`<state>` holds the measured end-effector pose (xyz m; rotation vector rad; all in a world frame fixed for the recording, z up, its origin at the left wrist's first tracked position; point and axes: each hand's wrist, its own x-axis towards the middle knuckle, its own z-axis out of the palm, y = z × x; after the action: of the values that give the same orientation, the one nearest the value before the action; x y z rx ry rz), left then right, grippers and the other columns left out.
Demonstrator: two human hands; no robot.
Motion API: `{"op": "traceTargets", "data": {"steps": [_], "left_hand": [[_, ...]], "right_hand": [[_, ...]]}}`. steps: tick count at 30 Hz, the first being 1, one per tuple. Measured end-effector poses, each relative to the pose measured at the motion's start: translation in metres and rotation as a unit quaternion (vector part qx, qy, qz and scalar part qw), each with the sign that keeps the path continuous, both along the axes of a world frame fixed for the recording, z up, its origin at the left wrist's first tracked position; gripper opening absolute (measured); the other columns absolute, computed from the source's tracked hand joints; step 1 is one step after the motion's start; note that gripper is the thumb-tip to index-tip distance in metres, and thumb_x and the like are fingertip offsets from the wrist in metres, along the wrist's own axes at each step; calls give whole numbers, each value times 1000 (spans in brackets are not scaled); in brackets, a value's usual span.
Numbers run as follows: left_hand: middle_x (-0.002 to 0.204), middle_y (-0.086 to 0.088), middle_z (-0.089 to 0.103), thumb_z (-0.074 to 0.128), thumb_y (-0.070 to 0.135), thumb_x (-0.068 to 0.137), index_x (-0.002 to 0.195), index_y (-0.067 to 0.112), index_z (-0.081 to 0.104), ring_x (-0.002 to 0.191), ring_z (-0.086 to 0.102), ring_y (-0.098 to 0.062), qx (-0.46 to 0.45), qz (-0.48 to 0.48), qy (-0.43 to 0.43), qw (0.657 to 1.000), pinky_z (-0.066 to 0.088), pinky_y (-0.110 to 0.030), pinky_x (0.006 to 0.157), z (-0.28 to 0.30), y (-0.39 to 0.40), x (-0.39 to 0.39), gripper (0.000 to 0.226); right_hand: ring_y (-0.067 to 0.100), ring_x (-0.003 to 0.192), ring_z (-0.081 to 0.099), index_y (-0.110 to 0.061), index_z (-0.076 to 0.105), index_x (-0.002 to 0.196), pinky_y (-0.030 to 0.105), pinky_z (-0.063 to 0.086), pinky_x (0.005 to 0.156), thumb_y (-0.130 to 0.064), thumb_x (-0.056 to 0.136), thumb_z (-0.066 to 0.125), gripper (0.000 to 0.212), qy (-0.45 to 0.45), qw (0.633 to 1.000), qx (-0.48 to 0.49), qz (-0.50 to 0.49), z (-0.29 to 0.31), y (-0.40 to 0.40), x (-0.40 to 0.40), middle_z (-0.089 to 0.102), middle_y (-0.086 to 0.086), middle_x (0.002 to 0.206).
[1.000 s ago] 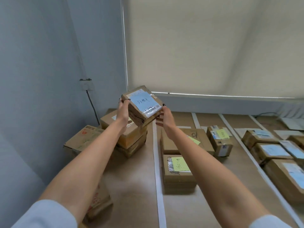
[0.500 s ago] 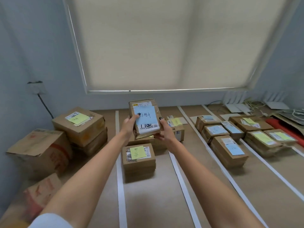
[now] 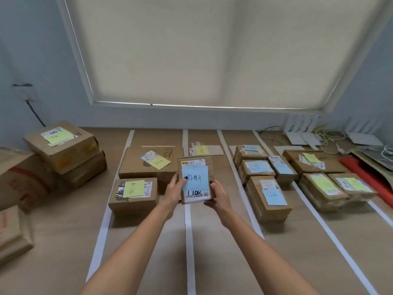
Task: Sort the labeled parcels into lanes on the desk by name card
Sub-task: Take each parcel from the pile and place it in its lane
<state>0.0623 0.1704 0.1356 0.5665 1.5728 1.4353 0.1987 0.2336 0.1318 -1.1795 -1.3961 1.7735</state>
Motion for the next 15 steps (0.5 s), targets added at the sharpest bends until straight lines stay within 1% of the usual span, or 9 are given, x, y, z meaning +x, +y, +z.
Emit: {"op": "traceTargets", "data": {"steps": [2, 3, 6, 9, 12, 15], "left_hand": [[102, 4, 64, 42, 29, 99, 143, 36, 27, 86, 65, -12, -11, -1, -2, 1000, 51, -23, 51, -9, 10, 16, 47], [105, 2, 64, 41, 29, 99, 144, 37, 25, 89, 65, -13, -17, -2, -1, 1000, 52, -24, 54, -13, 16, 24, 49], [108, -1, 64, 43, 26, 98, 144, 36, 24, 93, 63, -14, -30, -6, -6, 1000, 53, -32, 64, -30, 32, 43, 51], [106, 3, 64, 47, 18, 95, 144, 38, 22, 93, 63, -12, -45, -26, -23, 998, 53, -31, 68, -48, 49, 56, 58], [106, 15, 59, 49, 14, 94, 145, 38, 18, 95, 59, -9, -61, -57, -36, 996, 50, -30, 73, -66, 66, 64, 65], [112, 15, 55, 50, 14, 93, 145, 39, 16, 100, 56, -10, -74, -76, -45, 993, 47, -34, 81, -82, 85, 73, 67]], "right_hand": [[21, 87, 61, -19, 51, 127, 32, 51, 72, -27, 98, 38, 34, -6, 1000, -12, -4, -11, 8, 16, 66, 18, 108], [21, 88, 61, -18, 51, 128, 32, 51, 72, -27, 98, 37, 34, -9, 1000, -18, -7, -17, 13, 23, 66, 18, 109], [21, 90, 64, -13, 51, 127, 33, 53, 75, -26, 99, 37, 34, -21, 999, -29, -21, -32, 31, 42, 68, 16, 106], [22, 95, 64, -16, 48, 128, 32, 55, 76, -25, 98, 42, 31, -30, 997, -50, -40, -46, 48, 56, 67, 13, 107], [16, 94, 62, -16, 47, 123, 23, 56, 68, -26, 97, 49, 28, -62, 994, -69, -57, -60, 68, 69, 63, 9, 111], [12, 91, 60, -15, 47, 116, 18, 54, 64, -24, 96, 51, 23, -89, 991, -74, -67, -72, 89, 77, 60, 9, 115]]}}
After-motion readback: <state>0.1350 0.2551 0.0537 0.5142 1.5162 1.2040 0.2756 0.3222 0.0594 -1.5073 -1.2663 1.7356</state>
